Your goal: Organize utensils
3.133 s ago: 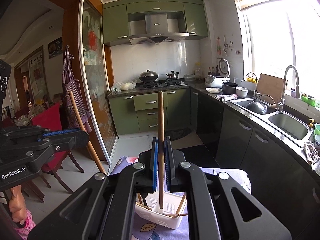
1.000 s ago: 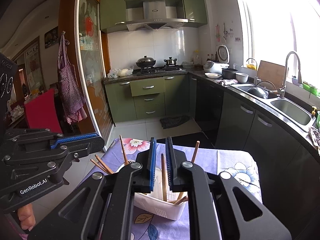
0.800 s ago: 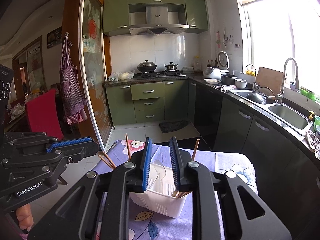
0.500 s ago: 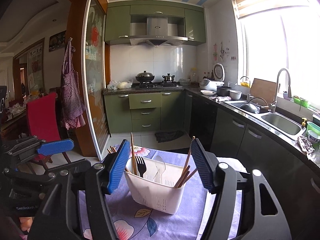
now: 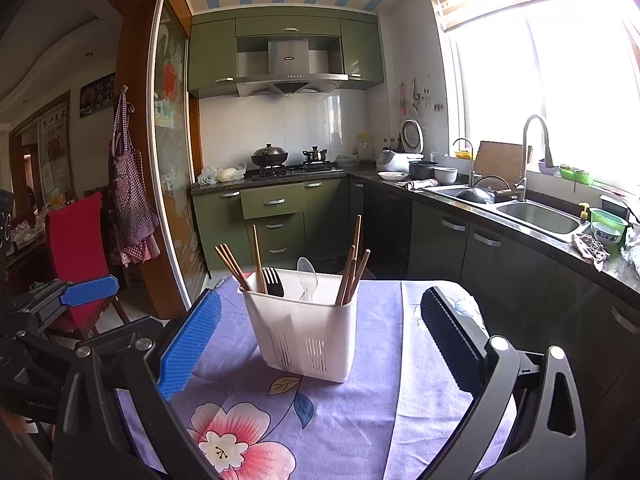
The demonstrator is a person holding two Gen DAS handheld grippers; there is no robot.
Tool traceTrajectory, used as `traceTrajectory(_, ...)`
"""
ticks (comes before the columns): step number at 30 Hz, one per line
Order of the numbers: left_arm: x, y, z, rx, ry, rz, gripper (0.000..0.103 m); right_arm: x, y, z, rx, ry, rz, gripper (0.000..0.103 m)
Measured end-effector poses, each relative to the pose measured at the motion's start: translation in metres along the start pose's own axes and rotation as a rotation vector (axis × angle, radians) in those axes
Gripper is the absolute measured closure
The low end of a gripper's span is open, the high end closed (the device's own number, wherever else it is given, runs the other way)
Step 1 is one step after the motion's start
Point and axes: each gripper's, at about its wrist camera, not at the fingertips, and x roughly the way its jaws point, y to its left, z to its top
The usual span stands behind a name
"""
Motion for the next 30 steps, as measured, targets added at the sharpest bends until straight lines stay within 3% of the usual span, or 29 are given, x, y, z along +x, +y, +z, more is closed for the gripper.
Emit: traceTrajectory(30, 0.005, 0.009, -0.014, -0.025, 0.010, 0.019, 0.006, 0.021, -0.002, -0.004, 0.027, 0.043, 0.008, 0.005)
